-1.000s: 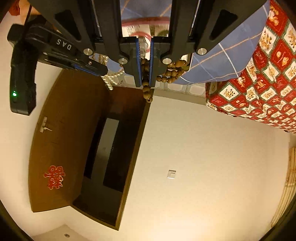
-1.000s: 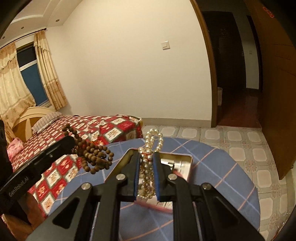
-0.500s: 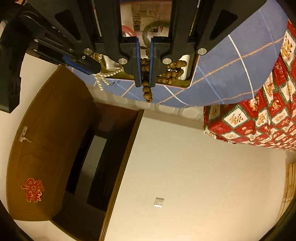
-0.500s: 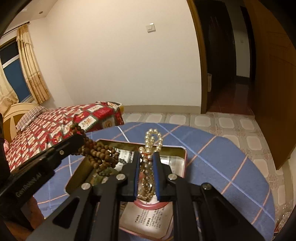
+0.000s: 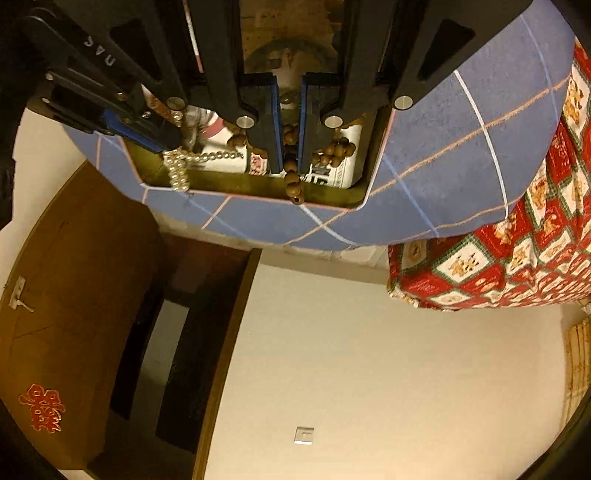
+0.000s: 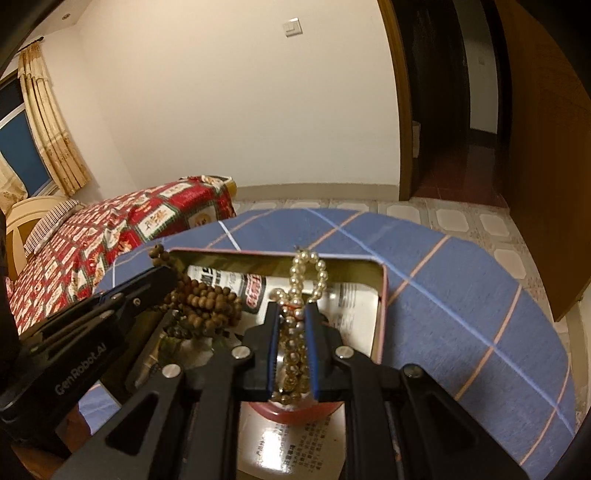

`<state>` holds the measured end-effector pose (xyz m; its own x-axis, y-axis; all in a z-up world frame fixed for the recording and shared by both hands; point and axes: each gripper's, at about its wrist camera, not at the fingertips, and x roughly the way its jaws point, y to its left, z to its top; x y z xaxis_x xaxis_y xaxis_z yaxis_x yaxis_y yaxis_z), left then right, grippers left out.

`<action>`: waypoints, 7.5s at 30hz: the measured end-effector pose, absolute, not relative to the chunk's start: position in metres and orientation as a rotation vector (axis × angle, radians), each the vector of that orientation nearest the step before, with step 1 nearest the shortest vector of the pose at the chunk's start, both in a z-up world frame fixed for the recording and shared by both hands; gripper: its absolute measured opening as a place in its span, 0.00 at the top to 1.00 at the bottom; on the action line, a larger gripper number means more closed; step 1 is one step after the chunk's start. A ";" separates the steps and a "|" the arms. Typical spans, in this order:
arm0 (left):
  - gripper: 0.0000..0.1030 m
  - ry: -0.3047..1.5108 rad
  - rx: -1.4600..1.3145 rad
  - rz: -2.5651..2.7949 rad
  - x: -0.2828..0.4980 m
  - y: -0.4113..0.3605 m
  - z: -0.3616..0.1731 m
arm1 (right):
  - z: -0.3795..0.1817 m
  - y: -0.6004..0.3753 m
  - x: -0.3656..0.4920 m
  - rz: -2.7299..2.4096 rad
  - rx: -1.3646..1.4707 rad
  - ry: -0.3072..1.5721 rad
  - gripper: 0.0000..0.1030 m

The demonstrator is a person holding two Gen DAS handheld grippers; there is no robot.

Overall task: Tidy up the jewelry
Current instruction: 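Carry the wooden beads and pearl necklace into the tin and open both tools, then withdraw both tools from the tin toward the remaining gold beads, then grasp the gold bead strand with the left tool while the right tool grasps the silver ball chain, then carry the gold beads and silver chain into the pink tin and open both tools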

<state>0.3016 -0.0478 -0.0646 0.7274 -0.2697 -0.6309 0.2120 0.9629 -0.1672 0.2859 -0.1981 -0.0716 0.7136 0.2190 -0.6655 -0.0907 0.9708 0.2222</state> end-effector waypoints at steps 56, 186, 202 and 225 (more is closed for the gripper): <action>0.33 0.668 0.032 0.007 0.073 0.010 -0.045 | -0.054 -0.161 0.099 0.259 0.156 0.713 0.37; 0.90 0.630 -0.107 -0.381 0.127 -0.015 -0.022 | -0.021 -0.191 0.125 0.322 0.226 0.670 0.88; 0.90 0.590 -0.133 -0.414 0.146 -0.019 -0.006 | 0.003 -0.190 0.147 0.330 0.200 0.602 0.88; 0.90 0.464 -0.107 -0.415 0.221 -0.017 0.044 | 0.030 -0.195 0.218 0.324 0.231 0.502 0.88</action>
<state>0.2209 -0.0174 0.0440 0.8125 -0.4120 -0.4125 0.3641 0.9112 -0.1929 0.2181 -0.1945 0.0297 0.8277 0.3586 -0.4317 -0.2465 0.9233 0.2944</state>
